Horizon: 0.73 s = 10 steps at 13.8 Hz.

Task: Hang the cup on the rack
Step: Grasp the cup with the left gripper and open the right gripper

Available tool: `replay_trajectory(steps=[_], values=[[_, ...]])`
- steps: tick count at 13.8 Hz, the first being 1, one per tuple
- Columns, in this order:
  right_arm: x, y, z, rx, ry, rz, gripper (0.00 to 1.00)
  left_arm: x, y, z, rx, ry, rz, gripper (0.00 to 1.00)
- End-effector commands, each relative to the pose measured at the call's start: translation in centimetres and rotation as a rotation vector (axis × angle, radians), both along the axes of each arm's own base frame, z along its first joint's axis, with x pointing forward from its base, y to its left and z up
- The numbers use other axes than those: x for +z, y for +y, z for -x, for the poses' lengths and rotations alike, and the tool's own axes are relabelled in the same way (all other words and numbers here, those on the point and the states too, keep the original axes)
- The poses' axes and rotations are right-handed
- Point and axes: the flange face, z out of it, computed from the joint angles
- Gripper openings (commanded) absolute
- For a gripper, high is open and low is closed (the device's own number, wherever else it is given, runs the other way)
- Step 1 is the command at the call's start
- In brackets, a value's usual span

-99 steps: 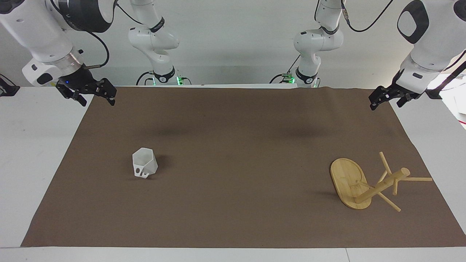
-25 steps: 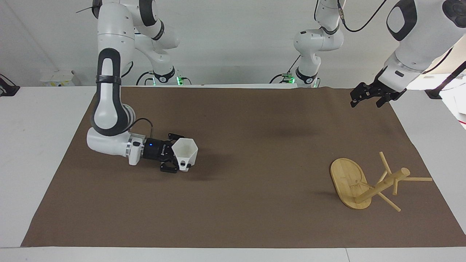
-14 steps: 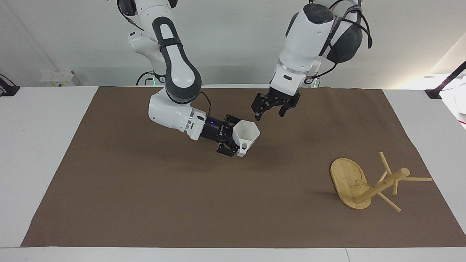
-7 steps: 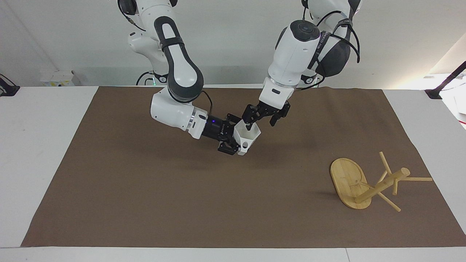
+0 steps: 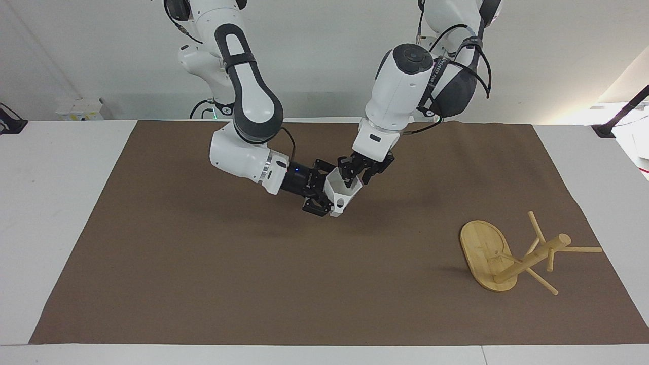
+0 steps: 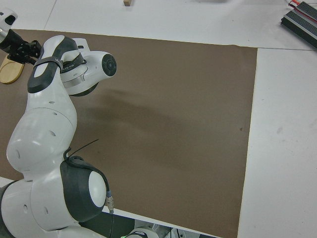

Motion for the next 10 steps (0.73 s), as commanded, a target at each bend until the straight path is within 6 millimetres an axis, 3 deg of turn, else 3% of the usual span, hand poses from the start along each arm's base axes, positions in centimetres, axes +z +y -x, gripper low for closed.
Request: replay_trajectory(steps=[1, 5, 6, 7, 9, 10], values=[[0.4, -0.4, 0.5, -0.016, -0.004, -0.005, 0.29, 0.3, 0.2, -0.1, 0.006, -0.023, 0.010, 0.00], [0.5, -0.5, 0.5, -0.005, -0.030, -0.003, 0.35, 0.0, -0.1, 0.1, 0.000, -0.020, 0.007, 0.00], [0.5, -0.7, 0.5, -0.007, -0.030, -0.003, 0.44, 0.1, -0.1, 0.2, 0.001, -0.019, 0.006, 0.00], [0.3, -0.9, 0.5, -0.009, -0.026, -0.002, 0.99, 0.4, 0.1, 0.0, 0.006, -0.023, 0.005, 0.00], [1.3, -1.8, 1.2, -0.020, -0.033, 0.000, 0.99, 0.7, 0.6, -0.4, 0.017, -0.035, 0.004, 0.00], [1.6, -3.2, 1.7, -0.032, -0.031, 0.001, 0.99, 0.6, 1.1, -0.7, 0.032, -0.036, 0.001, 0.00]])
